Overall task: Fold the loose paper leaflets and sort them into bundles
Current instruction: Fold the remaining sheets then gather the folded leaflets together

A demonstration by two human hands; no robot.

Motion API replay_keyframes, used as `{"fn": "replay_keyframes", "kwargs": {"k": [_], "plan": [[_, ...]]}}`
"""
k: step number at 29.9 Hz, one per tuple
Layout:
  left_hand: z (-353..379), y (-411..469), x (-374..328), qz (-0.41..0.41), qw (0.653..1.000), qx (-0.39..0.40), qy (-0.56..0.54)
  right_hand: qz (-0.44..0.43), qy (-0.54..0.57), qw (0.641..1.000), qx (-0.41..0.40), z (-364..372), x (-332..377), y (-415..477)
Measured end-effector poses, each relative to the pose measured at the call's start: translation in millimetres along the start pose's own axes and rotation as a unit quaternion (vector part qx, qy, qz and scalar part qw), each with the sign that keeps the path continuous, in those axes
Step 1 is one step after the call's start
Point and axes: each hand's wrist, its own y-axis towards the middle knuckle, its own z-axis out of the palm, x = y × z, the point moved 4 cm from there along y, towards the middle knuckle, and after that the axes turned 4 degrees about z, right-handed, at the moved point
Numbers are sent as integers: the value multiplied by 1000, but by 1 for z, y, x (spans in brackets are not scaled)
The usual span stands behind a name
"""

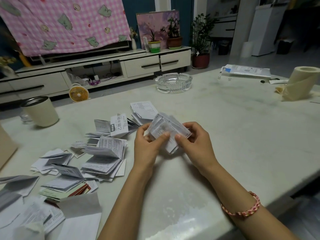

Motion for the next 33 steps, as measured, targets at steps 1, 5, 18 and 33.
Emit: {"fn": "replay_keyframes", "kwargs": {"k": [1, 5, 18, 33], "plan": [[-1, 1, -4, 34, 998, 15, 53, -50, -38, 998, -9, -3, 4, -1], [3, -1, -6, 85, 982, 64, 155, -151, -147, 977, 6, -8, 12, 1], [10, -7, 7, 68, 975, 67, 199, -3, -58, 992, 111, -2, -3, -4], [13, -12, -12, 54, 991, -66, 102, -114, -190, 967, 123, 9, 9, -32]]}}
